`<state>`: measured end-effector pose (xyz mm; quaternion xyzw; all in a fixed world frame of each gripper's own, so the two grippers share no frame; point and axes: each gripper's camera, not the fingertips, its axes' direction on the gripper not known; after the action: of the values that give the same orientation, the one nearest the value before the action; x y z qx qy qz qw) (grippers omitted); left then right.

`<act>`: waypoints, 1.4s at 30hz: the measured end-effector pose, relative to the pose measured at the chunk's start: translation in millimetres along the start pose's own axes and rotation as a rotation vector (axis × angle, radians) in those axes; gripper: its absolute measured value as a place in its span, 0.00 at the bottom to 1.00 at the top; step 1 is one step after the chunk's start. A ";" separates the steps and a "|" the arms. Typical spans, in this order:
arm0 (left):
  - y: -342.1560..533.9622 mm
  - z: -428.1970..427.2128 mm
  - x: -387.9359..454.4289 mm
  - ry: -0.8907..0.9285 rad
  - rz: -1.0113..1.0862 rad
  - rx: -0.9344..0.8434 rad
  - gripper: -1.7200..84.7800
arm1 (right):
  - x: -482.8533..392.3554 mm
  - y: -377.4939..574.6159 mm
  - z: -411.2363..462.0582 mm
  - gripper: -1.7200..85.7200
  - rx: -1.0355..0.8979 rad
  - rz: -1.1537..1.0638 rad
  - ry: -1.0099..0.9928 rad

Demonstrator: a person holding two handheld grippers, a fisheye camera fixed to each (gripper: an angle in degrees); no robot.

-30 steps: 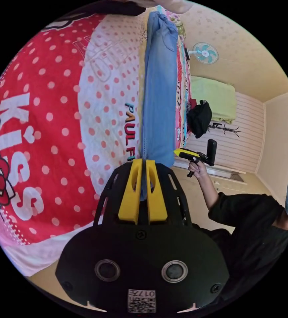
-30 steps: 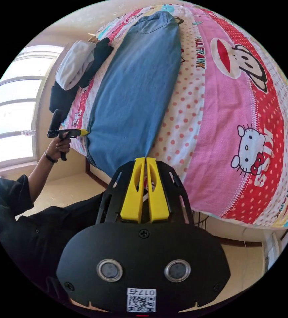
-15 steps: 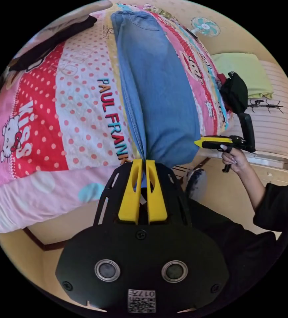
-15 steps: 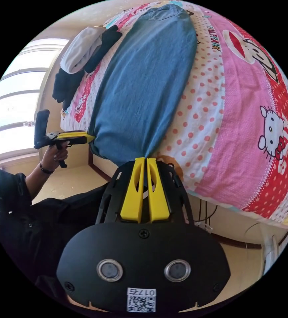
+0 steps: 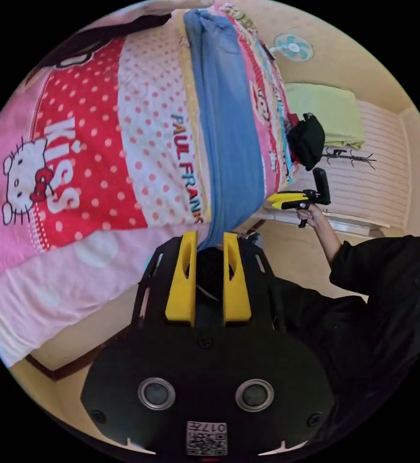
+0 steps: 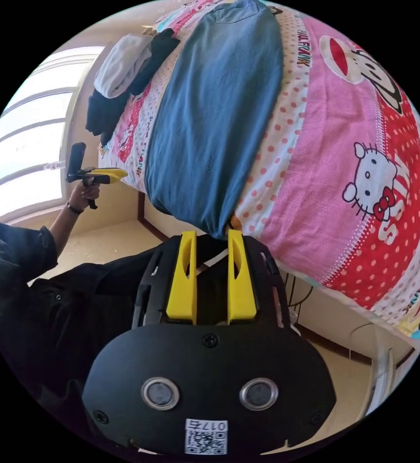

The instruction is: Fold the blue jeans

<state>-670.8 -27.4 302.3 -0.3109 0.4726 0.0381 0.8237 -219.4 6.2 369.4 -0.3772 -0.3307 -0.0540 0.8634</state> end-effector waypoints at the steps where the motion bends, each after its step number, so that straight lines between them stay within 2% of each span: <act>1: -5.7 1.5 3.3 0.001 0.016 0.023 0.13 | 10.3 -2.8 -9.0 0.13 0.058 0.022 -0.033; 4: -37.9 27.0 6.3 -0.075 -0.002 0.036 0.14 | 33.0 -14.9 -22.9 0.13 0.196 0.042 -0.052; 7: -50.6 52.5 -5.9 -0.232 -0.098 -0.002 0.14 | 58.9 -30.4 -19.1 0.13 0.223 0.064 -0.092; 9: -42.0 40.1 -14.8 -0.104 -0.121 0.012 0.06 | 71.0 -33.9 -15.3 0.14 0.216 0.058 -0.137; 12: -10.6 11.2 -24.8 -0.035 -0.137 0.129 0.03 | 88.8 -30.7 -13.3 0.14 0.212 0.066 -0.170; 16: 9.7 4.5 -37.5 0.101 -0.110 0.091 0.05 | 117.8 -27.5 -38.8 0.16 0.324 0.073 -0.304; 18: 6.1 -15.5 -32.5 0.163 -0.048 0.186 0.13 | 131.1 -33.6 -51.4 0.16 0.352 0.058 -0.347; 19: 2.6 -21.0 -30.8 0.170 -0.028 0.216 0.13 | 141.4 -41.0 -57.6 0.17 0.357 0.054 -0.368; 21: -21.5 -34.7 -29.9 0.164 0.026 0.293 0.15 | 156.6 -57.2 -63.4 0.18 0.338 0.040 -0.407; 26: -93.4 -31.0 -55.2 0.172 0.042 0.316 0.18 | 188.4 -115.2 -68.8 0.20 0.282 -0.005 -0.470; 30: -128.5 -31.6 -64.4 0.045 0.041 0.316 0.18 | 194.6 -172.6 -73.2 0.20 0.193 -0.067 -0.469; 34: -124.1 -30.2 -65.4 0.031 0.026 0.346 0.16 | 205.4 -191.6 -74.1 0.19 0.162 -0.070 -0.531; 39: -105.4 -8.7 -57.8 0.135 -0.001 0.325 0.16 | 206.9 -164.2 -63.9 0.20 0.101 -0.121 -0.633; 42: -97.6 3.1 -59.5 0.162 -0.063 0.328 0.12 | 200.5 -143.3 -52.7 0.17 0.113 -0.124 -0.656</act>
<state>-666.5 -90.5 397.6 -0.1892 0.5273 -0.0905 0.8234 -85.1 -100.4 554.0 -0.3052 -0.6155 0.0360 0.7257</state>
